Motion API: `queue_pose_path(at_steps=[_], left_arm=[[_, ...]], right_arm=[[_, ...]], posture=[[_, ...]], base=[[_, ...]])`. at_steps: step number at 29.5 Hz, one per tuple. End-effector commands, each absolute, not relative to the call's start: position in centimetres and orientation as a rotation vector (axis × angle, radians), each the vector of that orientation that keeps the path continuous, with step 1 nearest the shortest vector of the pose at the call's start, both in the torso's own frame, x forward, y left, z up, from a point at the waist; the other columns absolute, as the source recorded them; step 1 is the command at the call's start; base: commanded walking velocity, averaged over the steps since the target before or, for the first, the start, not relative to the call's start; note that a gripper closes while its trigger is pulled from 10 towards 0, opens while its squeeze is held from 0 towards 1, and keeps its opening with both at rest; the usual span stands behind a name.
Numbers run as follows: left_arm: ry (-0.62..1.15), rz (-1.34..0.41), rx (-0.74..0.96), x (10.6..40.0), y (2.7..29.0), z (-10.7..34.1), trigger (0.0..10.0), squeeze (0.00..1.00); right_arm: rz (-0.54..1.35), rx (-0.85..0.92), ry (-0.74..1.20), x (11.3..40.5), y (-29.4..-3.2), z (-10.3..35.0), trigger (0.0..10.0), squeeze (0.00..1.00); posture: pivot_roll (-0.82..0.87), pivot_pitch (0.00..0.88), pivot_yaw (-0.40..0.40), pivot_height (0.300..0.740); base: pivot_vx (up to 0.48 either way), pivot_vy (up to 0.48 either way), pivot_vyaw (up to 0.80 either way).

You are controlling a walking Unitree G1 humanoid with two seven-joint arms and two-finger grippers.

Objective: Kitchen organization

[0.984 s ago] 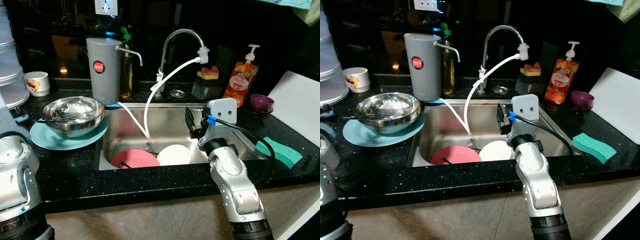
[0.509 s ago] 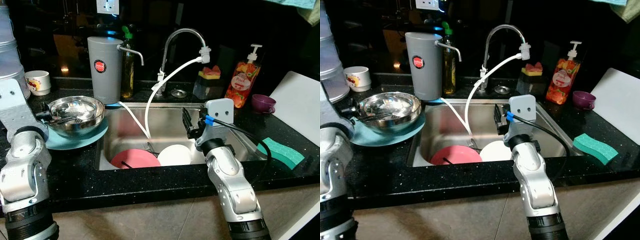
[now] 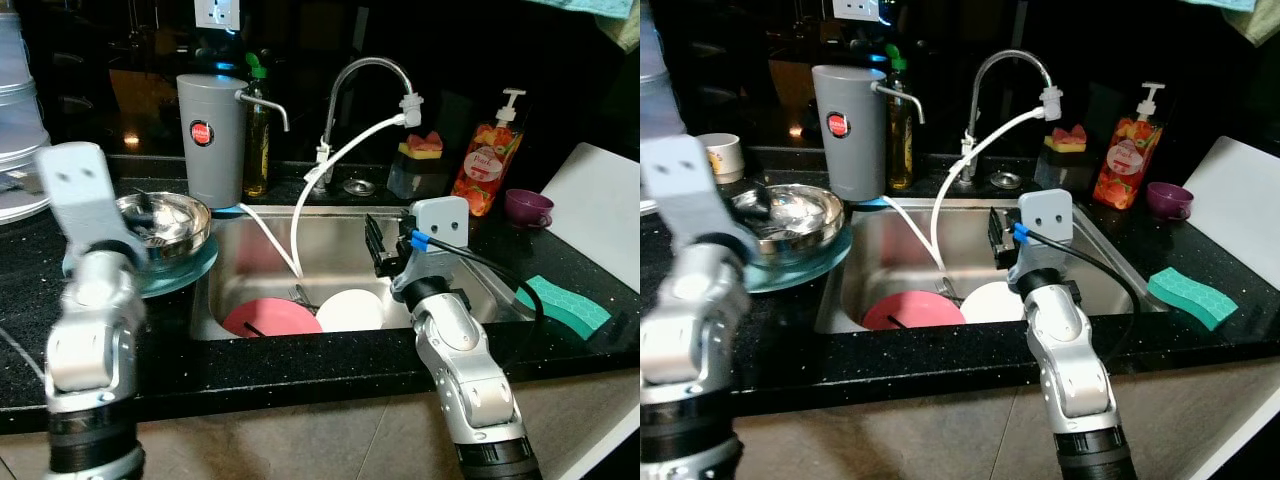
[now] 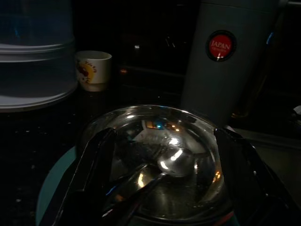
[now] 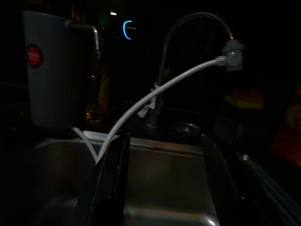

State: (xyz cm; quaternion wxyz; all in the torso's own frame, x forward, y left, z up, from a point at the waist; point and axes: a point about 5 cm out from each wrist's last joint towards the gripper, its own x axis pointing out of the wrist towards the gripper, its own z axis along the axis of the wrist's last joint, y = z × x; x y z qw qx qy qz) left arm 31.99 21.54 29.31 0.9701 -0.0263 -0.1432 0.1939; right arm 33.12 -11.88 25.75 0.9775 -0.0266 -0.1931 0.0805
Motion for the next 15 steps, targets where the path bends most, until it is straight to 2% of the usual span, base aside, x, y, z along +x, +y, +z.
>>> queue_pose_path(at_steps=[1, 15], left_arm=[[-0.266, 0.430, -0.048, 31.9, 21.8, 28.5, 10.0, 0.00], [-0.294, 0.557, 0.046, 31.0, 23.5, 28.8, 10.0, 0.00]], right_arm=[[0.158, -0.058, -0.414, 32.9, -12.1, 26.1, 10.0, 0.00], [0.164, -0.056, -0.409, 33.0, -11.9, 26.0, 10.0, 0.00]], posture=[[0.16, 0.030, -0.108, 0.740], [0.17, 0.035, -0.115, 0.740]], base=[[0.000, 0.000, 0.00], [0.000, 0.000, 0.00]])
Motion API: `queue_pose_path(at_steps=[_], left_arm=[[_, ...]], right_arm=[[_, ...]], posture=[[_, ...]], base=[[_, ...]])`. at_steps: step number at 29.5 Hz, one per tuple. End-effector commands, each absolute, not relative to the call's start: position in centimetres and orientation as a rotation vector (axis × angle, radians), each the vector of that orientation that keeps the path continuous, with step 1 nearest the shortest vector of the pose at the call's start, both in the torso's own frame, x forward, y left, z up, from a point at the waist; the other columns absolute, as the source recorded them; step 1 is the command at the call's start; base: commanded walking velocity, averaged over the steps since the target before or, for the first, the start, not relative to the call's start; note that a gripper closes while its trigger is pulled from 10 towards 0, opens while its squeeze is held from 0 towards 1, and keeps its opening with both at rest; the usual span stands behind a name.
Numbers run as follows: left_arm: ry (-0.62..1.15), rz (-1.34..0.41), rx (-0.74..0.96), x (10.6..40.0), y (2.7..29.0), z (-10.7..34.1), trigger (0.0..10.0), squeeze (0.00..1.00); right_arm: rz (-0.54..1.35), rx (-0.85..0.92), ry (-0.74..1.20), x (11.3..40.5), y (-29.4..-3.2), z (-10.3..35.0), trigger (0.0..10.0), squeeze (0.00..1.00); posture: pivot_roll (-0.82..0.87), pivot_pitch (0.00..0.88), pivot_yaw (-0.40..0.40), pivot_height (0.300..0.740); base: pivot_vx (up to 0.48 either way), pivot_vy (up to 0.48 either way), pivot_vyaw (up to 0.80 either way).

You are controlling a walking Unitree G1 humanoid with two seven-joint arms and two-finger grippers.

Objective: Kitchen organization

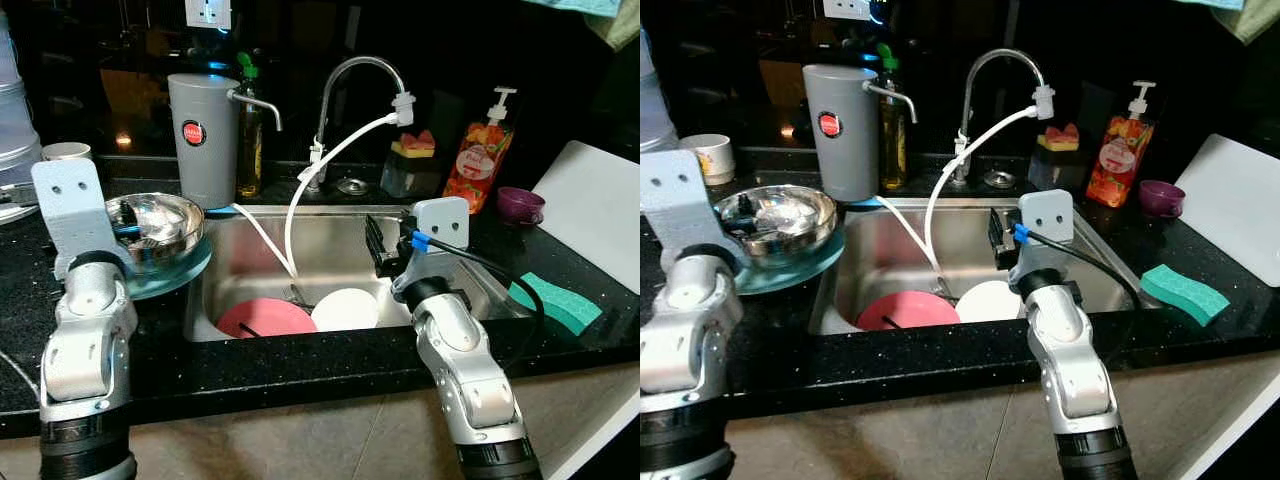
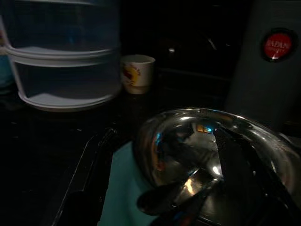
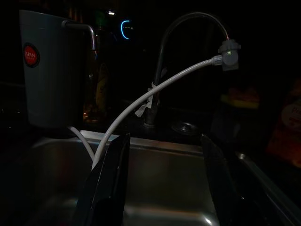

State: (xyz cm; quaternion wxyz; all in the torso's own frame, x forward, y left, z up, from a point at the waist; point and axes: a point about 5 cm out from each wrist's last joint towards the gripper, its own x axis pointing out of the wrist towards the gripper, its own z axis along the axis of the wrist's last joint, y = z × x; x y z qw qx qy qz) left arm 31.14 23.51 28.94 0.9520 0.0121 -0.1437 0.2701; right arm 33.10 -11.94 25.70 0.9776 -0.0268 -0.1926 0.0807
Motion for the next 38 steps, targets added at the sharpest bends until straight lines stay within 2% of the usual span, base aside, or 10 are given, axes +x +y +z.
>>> queue_pose_path(at_steps=[1, 12, 23, 24, 25, 26, 27, 29, 30, 38], left_arm=[[-0.296, 0.562, 0.050, 30.9, 23.6, 28.8, 10.0, 0.00], [-0.209, 0.588, -0.009, 31.2, 24.4, 26.9, 10.0, 0.00], [-0.158, 0.575, -0.116, 32.8, 25.8, 26.1, 10.0, 0.00], [-0.161, 0.572, -0.118, 32.9, 25.9, 26.1, 8.9, 0.00], [-0.164, 0.571, -0.119, 33.0, 26.0, 26.2, 6.9, 0.00], [-0.166, 0.571, -0.119, 33.1, 26.0, 26.3, 6.9, 0.00], [-0.170, 0.569, -0.119, 33.2, 26.0, 26.4, 1.4, 0.00], [-0.172, 0.568, -0.120, 33.2, 26.0, 26.4, 1.4, 0.00], [-0.174, 0.565, -0.121, 33.3, 26.0, 26.4, 0.0, 0.00], [-0.192, 0.553, -0.139, 33.7, 26.0, 26.7, 0.0, 0.00]], right_arm=[[0.164, -0.056, -0.408, 33.0, -11.9, 26.0, 10.0, 0.00], [0.161, -0.055, -0.402, 33.0, -12.0, 25.9, 10.0, 0.00], [0.165, -0.055, -0.406, 33.1, -11.9, 26.0, 10.0, 0.00], [0.164, -0.056, -0.407, 33.1, -11.9, 26.0, 10.0, 0.00], [0.162, -0.056, -0.408, 33.1, -11.9, 26.0, 10.0, 0.00], [0.161, -0.056, -0.408, 33.1, -12.0, 26.0, 10.0, 0.00], [0.159, -0.057, -0.409, 33.0, -12.0, 26.0, 10.0, 0.00], [0.158, -0.057, -0.409, 33.0, -12.0, 26.0, 10.0, 0.00], [0.156, -0.057, -0.409, 33.0, -12.0, 26.0, 10.0, 0.00], [0.153, -0.059, -0.409, 33.0, -12.1, 26.1, 10.0, 0.00]], posture=[[0.17, 0.035, -0.115, 0.740], [0.17, 0.040, -0.115, 0.740], [0.17, 0.037, -0.122, 0.740], [0.17, 0.037, -0.122, 0.740], [0.17, 0.037, -0.122, 0.740], [0.17, 0.037, -0.122, 0.740], [0.17, 0.037, -0.122, 0.740], [0.17, 0.037, -0.122, 0.740], [0.17, 0.037, -0.122, 0.740], [0.15, 0.034, -0.115, 0.740]], base=[[0.000, 0.000, 0.00], [0.000, 0.000, 0.00], [0.000, 0.000, 0.00], [0.000, 0.000, 0.00], [0.000, 0.000, 0.00], [0.000, 0.000, 0.00], [0.000, 0.000, 0.00], [0.000, 0.000, 0.00], [0.000, 0.000, 0.00], [0.000, 0.000, 0.00]])
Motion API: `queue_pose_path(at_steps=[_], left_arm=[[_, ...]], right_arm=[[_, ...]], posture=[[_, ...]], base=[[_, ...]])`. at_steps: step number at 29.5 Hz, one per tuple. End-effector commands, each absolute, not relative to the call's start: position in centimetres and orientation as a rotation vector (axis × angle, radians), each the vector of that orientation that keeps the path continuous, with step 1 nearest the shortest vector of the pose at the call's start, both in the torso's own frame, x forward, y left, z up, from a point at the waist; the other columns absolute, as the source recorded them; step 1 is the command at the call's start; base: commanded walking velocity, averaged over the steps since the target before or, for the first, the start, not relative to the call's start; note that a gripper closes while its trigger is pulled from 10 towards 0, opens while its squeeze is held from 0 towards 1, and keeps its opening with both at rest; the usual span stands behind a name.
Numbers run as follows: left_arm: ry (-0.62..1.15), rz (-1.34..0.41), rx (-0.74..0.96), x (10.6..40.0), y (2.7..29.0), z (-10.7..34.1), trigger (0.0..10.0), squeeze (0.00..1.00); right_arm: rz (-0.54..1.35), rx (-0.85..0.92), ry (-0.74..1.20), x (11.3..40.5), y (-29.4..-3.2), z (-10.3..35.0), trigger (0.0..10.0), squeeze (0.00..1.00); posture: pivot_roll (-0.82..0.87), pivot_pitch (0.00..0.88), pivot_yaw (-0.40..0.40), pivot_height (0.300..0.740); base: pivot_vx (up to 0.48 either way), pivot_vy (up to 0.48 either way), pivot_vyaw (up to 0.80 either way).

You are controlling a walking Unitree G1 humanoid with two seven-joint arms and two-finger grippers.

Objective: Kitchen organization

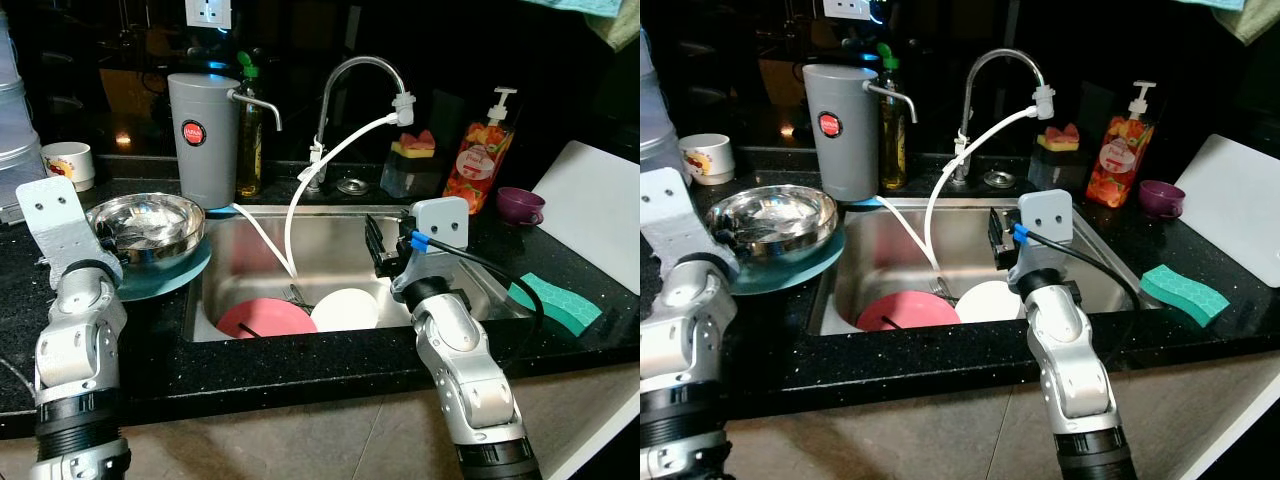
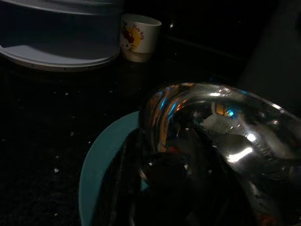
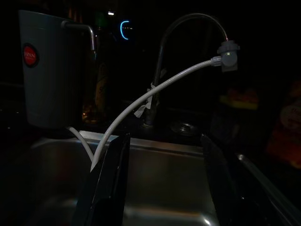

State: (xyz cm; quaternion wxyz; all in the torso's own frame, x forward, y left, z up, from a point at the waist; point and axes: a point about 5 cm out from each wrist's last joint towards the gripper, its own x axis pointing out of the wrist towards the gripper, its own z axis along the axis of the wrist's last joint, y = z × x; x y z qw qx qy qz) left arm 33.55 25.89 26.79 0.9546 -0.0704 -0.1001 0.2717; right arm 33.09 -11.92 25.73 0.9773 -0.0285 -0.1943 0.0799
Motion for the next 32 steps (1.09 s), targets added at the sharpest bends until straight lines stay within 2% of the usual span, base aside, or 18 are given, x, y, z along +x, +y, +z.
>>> queue_pose_path(at_steps=[1, 10, 11, 17, 18, 21, 23, 31, 32], left_arm=[[-0.196, 0.552, -0.145, 33.8, 26.0, 26.8, 0.0, 0.00], [-0.236, 0.563, -0.168, 33.9, 26.7, 27.7, 0.0, 0.00], [-0.244, 0.569, -0.164, 33.9, 26.9, 28.1, 10.0, 0.00], [-0.330, 0.522, -0.089, 33.8, 27.0, 30.5, 10.0, 0.00], [-0.369, 0.474, -0.016, 33.7, 26.0, 31.2, 10.0, 0.00], [-0.390, 0.441, 0.036, 33.7, 25.2, 31.6, 10.0, 0.00], [-0.423, 0.381, 0.116, 33.6, 23.3, 31.8, 10.0, 0.00], [-0.482, 0.357, 0.302, 33.3, 20.1, 31.7, 10.0, 0.00], [-0.515, 0.357, 0.365, 33.1, 19.7, 31.9, 10.0, 0.00]], right_arm=[[0.154, -0.059, -0.409, 33.0, -12.1, 26.1, 10.0, 0.00], [0.159, -0.059, -0.411, 33.0, -12.0, 26.2, 10.0, 0.00], [0.159, -0.059, -0.411, 33.0, -12.0, 26.2, 10.0, 0.00], [0.159, -0.058, -0.414, 33.1, -11.9, 26.2, 10.0, 0.00], [0.155, -0.055, -0.414, 33.1, -11.9, 26.2, 10.0, 0.00], [0.154, -0.054, -0.413, 33.1, -11.9, 26.2, 10.0, 0.00], [0.152, -0.051, -0.408, 33.1, -12.0, 26.0, 10.0, 0.00], [0.154, -0.046, -0.412, 33.4, -11.8, 26.3, 10.0, 0.00], [0.146, -0.038, -0.415, 33.5, -11.9, 26.4, 10.0, 0.00]], posture=[[0.15, 0.034, -0.115, 0.740], [0.15, 0.032, -0.121, 0.740], [0.15, 0.032, -0.121, 0.740], [0.15, 0.030, -0.116, 0.740], [0.16, 0.031, -0.113, 0.740], [0.16, 0.031, -0.113, 0.740], [0.17, 0.037, -0.116, 0.740], [0.18, 0.034, -0.125, 0.740], [0.18, 0.034, -0.125, 0.740]], base=[[0.000, 0.000, 0.00], [0.000, 0.000, 0.00], [0.000, 0.000, 0.00], [0.000, 0.000, 0.00], [0.000, 0.000, 0.00], [0.000, 0.000, 0.00], [0.000, 0.000, 0.00], [0.000, 0.000, 0.00], [0.000, 0.000, 0.00]])
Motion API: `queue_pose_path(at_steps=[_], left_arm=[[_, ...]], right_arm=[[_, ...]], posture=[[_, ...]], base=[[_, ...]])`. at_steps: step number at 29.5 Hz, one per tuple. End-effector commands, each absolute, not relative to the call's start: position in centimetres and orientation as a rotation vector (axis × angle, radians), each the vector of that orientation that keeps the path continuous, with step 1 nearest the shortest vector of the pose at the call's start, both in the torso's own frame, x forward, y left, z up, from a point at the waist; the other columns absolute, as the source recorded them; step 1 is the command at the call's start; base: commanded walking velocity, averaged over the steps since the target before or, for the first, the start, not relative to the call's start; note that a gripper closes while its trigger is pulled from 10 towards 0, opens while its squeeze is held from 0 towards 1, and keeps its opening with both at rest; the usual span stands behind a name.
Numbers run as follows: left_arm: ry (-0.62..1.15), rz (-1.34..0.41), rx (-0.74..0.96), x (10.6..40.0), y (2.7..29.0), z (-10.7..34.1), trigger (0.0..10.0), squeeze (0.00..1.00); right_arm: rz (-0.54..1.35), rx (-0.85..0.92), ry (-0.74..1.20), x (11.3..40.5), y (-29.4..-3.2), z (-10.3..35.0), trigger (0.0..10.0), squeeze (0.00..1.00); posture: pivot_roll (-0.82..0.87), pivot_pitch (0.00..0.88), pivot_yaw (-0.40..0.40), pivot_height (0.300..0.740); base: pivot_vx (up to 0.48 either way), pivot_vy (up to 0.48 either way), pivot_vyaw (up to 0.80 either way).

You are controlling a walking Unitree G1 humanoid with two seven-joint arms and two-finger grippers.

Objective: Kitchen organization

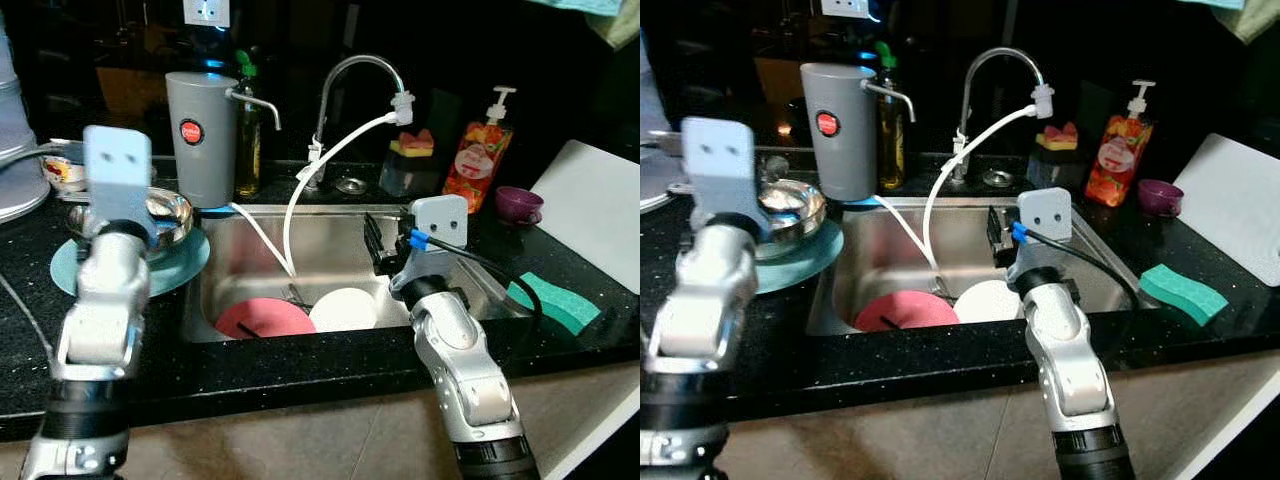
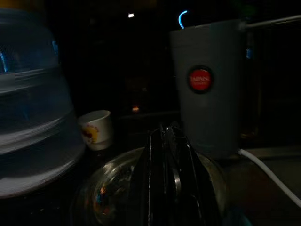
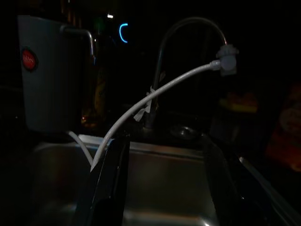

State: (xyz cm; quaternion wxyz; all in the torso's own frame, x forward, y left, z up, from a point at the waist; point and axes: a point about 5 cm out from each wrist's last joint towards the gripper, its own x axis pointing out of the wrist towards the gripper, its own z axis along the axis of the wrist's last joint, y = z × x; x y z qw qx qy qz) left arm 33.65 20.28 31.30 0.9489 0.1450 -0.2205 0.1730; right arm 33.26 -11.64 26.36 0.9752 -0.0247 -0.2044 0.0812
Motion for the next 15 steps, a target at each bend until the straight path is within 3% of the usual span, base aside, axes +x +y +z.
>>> queue_pose_path(at_steps=[1, 3, 4, 15], left_arm=[[-0.515, 0.357, 0.365, 33.1, 19.7, 31.9, 10.0, 0.00], [-0.528, 0.361, 0.394, 33.0, 19.5, 32.0, 10.0, 0.00], [-0.585, 0.381, 0.498, 32.6, 19.1, 32.6, 10.0, 0.00], [-0.714, 0.456, 0.710, 31.5, 18.2, 33.7, 10.0, 0.00]], right_arm=[[0.146, -0.038, -0.415, 33.5, -11.9, 26.4, 10.0, 0.00], [0.143, -0.035, -0.416, 33.5, -11.9, 26.4, 10.0, 0.00], [0.135, -0.023, -0.415, 33.5, -12.0, 26.3, 10.0, 0.00], [0.121, 0.018, -0.421, 33.6, -12.3, 26.5, 10.0, 0.00]], posture=[[0.18, 0.034, -0.125, 0.740], [0.18, 0.034, -0.125, 0.740], [0.19, 0.027, -0.122, 0.740], [0.19, 0.014, -0.118, 0.740]], base=[[0.000, 0.000, 0.00], [0.000, 0.000, 0.00], [0.000, 0.000, 0.00], [0.000, 0.000, 0.00]])
